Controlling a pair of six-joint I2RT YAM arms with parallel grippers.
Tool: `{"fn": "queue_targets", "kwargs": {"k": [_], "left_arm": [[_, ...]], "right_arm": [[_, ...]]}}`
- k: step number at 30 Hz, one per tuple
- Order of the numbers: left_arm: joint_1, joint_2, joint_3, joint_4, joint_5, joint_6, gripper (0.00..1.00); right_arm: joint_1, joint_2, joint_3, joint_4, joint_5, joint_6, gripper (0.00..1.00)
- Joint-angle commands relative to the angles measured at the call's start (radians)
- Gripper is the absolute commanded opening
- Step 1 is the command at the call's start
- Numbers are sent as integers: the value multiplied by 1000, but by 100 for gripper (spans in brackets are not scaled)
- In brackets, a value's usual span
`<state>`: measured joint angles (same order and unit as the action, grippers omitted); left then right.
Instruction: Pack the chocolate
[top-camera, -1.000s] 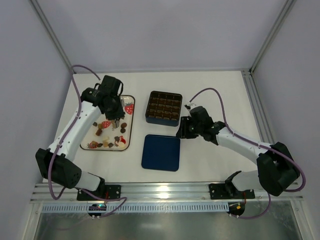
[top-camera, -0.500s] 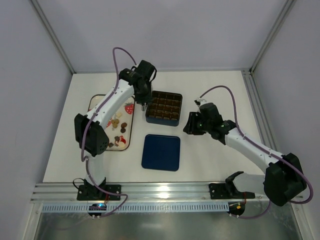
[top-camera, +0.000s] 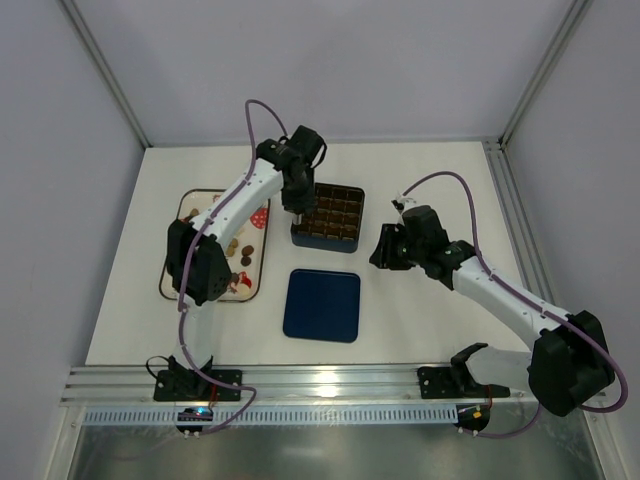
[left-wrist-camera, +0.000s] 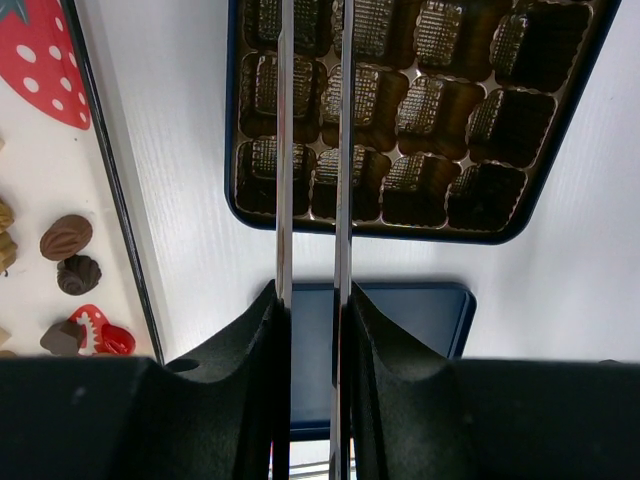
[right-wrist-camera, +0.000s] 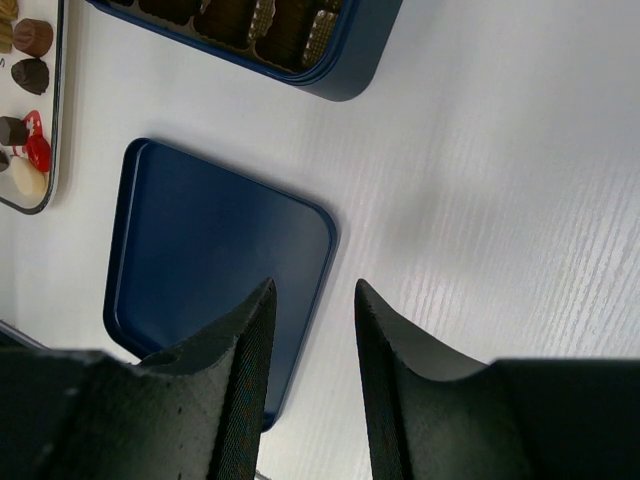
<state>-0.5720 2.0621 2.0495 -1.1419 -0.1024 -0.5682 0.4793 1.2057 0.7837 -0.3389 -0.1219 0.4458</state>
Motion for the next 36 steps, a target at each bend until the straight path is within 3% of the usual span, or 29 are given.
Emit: {"fn": "queue_targets", "kwargs": {"k": [1,15,22,29,36], "left_arm": [[-3,-3,35,8,-10,-1,16],[-3,-13,29,19,-14,19,38],[-5,-36,28,16,-14,22,36],[-6,-206,-49,15,-48,16,34],[27,-451,-299,-4,-109,1,36]], "right_arm": [[-7,-24,28,6,1,-19,40],[-8,-32,22,9,-7,-18,40],[-8,-32,19,12,-8,-16,40],[-8,-32,14,15,-2,-27,39],[-8,-31,-1,24,-1,-42,40]]}}
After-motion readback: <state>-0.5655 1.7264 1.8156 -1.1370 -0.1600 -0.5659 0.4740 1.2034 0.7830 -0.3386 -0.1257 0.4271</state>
